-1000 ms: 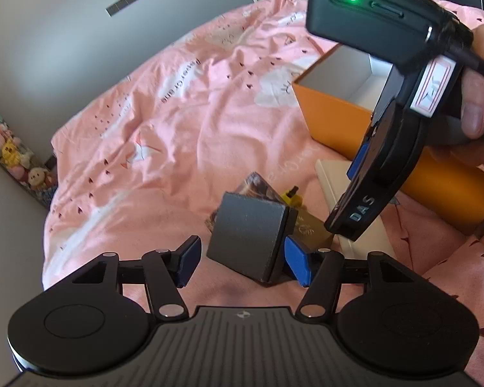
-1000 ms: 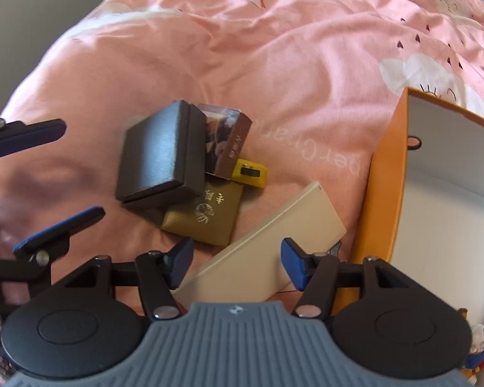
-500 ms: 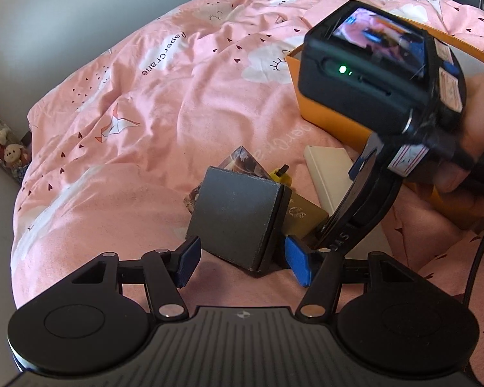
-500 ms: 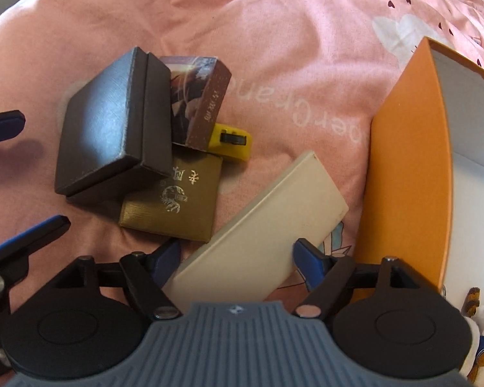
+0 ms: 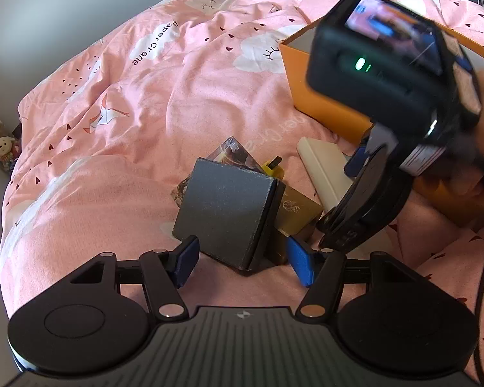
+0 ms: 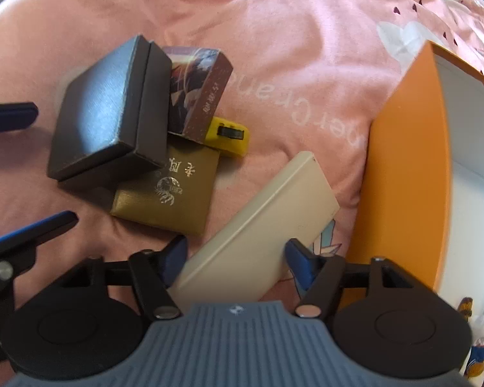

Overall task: Organize objects
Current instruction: 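Move both tools toward the cream box beside the black and gold boxes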

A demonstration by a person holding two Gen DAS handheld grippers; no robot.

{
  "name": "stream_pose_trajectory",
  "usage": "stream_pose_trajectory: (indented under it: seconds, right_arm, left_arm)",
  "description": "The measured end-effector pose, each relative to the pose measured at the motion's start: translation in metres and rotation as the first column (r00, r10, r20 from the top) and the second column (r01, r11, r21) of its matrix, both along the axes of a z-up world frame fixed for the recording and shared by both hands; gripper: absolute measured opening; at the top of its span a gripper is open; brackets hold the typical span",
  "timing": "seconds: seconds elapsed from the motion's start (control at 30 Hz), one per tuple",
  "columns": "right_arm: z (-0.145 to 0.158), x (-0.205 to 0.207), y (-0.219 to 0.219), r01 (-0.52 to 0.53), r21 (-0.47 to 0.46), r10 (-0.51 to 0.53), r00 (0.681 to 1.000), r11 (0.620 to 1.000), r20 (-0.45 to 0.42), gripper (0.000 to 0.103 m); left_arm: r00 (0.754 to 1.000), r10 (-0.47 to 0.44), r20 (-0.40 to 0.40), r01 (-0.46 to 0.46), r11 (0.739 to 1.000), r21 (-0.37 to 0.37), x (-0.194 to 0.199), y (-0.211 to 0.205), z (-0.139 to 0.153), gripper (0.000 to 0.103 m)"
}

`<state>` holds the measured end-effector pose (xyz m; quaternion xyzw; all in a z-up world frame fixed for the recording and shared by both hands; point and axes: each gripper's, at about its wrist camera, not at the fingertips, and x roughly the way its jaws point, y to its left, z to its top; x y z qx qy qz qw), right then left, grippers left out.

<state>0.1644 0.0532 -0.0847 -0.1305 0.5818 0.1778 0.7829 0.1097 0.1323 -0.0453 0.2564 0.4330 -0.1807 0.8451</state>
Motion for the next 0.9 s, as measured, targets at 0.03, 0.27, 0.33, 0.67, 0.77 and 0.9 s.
stream_pose_trajectory:
  seconds: [0.03, 0.27, 0.33, 0.67, 0.77, 0.9]
  right_arm:
    - [0.004, -0.002, -0.002, -0.012, 0.01, 0.012, 1.0, 1.0, 0.003, 0.055]
    - [0.024, -0.01, -0.011, -0.067, 0.084, 0.068, 0.997, 0.994, -0.02, 0.0]
    - [0.021, -0.01, -0.016, -0.067, 0.073, 0.07, 0.997, 0.995, -0.039, 0.006]
    - [0.039, -0.014, -0.017, -0.388, 0.018, 0.388, 0.92, 0.922, -0.049, 0.028]
    - [0.046, -0.016, -0.018, -0.53, -0.047, 0.531, 0.847, 0.847, 0.012, 0.028]
    - [0.049, -0.009, -0.025, -0.637, -0.086, 0.64, 0.769, 0.767, 0.012, 0.028]
  left_arm:
    - [1.0, -0.001, -0.002, 0.001, 1.0, 0.0, 0.0, 0.0, 0.0, 0.073]
    - [0.995, 0.076, -0.057, -0.078, 0.997, -0.027, 0.001, -0.004, 0.004, 0.073]
    - [0.986, 0.13, -0.101, -0.137, 0.989, -0.058, 0.001, -0.002, 0.007, 0.073]
    - [0.907, 0.276, -0.318, -0.36, 0.901, -0.243, -0.004, 0.001, 0.006, 0.07]
    - [0.903, 0.263, -0.339, -0.362, 0.892, -0.271, -0.005, -0.009, -0.001, 0.07]
    - [0.886, 0.274, -0.374, -0.4, 0.86, -0.316, 0.002, -0.017, -0.015, 0.07]
